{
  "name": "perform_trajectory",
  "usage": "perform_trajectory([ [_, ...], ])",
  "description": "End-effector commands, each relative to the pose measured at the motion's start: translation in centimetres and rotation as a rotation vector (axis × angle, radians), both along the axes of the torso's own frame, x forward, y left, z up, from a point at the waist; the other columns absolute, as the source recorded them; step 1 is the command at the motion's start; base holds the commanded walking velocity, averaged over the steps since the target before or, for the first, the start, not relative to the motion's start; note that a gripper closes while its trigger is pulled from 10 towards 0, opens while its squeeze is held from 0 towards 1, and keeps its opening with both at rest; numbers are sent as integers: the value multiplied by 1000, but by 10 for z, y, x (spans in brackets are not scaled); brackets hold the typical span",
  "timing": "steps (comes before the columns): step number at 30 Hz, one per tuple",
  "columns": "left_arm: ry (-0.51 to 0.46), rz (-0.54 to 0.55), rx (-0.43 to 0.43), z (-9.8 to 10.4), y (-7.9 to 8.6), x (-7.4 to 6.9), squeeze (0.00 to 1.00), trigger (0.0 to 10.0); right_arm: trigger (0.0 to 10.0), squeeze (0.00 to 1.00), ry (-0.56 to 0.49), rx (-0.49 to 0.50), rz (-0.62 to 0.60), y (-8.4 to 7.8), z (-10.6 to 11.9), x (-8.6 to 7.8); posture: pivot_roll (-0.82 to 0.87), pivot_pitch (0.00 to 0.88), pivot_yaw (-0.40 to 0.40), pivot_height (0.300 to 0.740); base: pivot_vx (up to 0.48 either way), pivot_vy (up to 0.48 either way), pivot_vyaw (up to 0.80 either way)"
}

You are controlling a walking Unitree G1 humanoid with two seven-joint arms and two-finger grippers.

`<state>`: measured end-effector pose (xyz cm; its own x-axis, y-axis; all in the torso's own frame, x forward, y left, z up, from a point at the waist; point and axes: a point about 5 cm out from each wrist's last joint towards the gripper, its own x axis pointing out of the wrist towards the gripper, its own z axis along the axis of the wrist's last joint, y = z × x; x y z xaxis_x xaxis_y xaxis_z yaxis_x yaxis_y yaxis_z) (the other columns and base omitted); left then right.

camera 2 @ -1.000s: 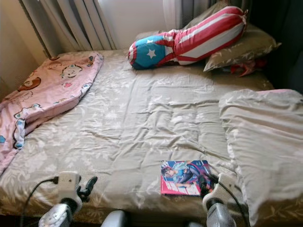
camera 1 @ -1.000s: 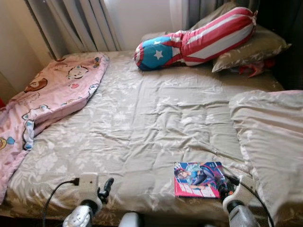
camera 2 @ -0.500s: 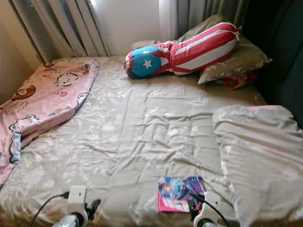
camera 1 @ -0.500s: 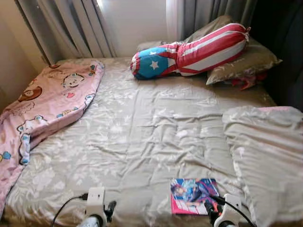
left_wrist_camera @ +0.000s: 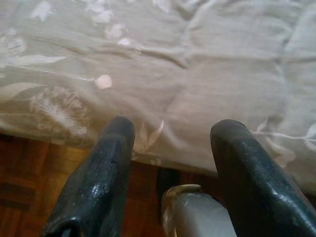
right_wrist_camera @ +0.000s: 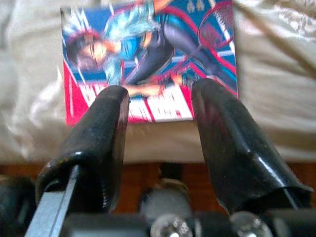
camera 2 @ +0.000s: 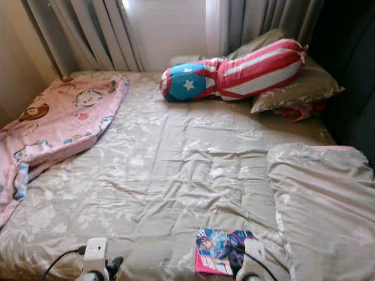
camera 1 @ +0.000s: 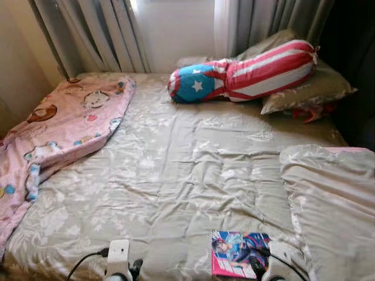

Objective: Clean up the room

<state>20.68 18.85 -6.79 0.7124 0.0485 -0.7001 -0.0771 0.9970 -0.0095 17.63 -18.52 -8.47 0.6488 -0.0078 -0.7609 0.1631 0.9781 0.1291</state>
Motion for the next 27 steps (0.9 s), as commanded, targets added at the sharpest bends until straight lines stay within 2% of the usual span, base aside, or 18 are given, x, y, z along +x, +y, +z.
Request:
perform_trajectory([
  [1, 29, 5, 25, -3, 7, -7, 0, 10000, 10000, 0, 25, 4, 12, 4, -3, -4, -24, 0, 45, 740, 0, 0, 800],
  [5, 33, 2, 29, -4, 8, -8, 0, 10000, 10000, 0, 43, 0, 17, 5, -5, -9, -28, 0, 55, 740, 0, 0, 800],
  [15, 31, -8, 40, -3, 10, -6, 0, 10000, 10000, 0, 41, 6, 12, 8, -4, -6, -21, 0, 61, 740, 0, 0, 761],
  [19, 34, -17, 44, -3, 10, -6, 0, 10000, 10000, 0, 39, 19, -31, 6, -4, -5, -15, 0, 58, 740, 0, 0, 0],
  [27, 42, -26, 44, -4, 6, -7, 0, 10000, 10000, 0, 49, 13, -14, 4, -4, -7, -10, 0, 35, 740, 0, 0, 0],
])
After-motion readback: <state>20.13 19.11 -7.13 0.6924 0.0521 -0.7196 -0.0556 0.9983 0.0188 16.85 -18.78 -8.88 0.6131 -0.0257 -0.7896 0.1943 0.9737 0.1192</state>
